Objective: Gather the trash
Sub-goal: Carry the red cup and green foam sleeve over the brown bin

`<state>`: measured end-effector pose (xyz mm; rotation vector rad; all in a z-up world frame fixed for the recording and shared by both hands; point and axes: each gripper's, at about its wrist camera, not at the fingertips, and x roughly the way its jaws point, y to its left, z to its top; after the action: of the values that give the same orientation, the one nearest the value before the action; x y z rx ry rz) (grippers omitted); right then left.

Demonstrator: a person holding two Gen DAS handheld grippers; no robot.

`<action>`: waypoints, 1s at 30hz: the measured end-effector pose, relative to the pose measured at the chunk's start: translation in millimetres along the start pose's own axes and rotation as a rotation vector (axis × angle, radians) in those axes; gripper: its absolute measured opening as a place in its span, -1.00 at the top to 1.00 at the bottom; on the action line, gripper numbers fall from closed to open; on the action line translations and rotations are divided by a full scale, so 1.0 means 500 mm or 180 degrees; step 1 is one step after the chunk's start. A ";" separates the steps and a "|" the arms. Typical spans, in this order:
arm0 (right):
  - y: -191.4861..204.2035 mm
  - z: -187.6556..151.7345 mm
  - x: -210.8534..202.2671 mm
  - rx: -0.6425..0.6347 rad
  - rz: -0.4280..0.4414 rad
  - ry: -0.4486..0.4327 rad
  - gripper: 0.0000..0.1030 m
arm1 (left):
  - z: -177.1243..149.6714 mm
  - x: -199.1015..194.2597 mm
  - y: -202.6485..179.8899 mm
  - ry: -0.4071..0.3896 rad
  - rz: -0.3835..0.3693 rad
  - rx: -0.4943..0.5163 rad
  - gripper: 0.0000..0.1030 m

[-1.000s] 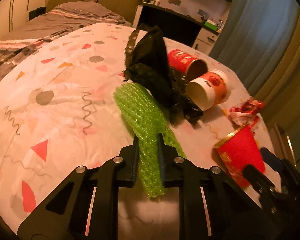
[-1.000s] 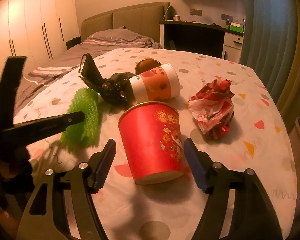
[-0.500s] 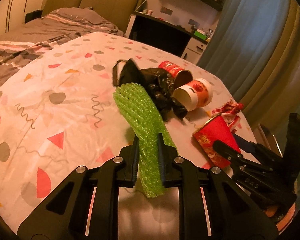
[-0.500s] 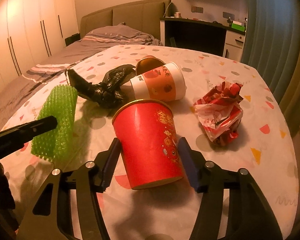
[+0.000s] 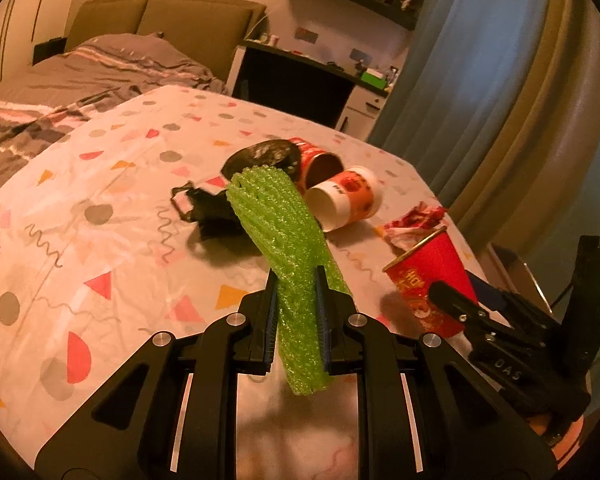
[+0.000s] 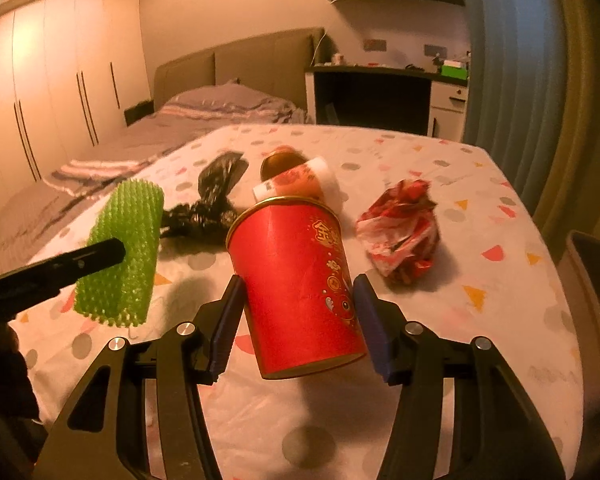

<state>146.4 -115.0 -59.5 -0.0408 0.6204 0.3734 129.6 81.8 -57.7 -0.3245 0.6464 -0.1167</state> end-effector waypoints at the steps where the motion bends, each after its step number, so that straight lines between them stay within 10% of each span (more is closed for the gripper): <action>1: -0.003 0.000 -0.008 0.0021 -0.0011 -0.0029 -0.06 | 0.000 -0.003 -0.007 -0.0012 -0.0014 0.0020 0.69; 30: -0.255 -0.046 -0.274 0.0816 -0.0779 -0.0795 -0.07 | 0.007 0.050 -0.408 -0.0104 -0.0733 0.1102 0.69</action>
<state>75.9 -282.5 -9.1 0.1718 0.4060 0.0579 150.4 -114.6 -1.5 -0.0649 0.5433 -0.4376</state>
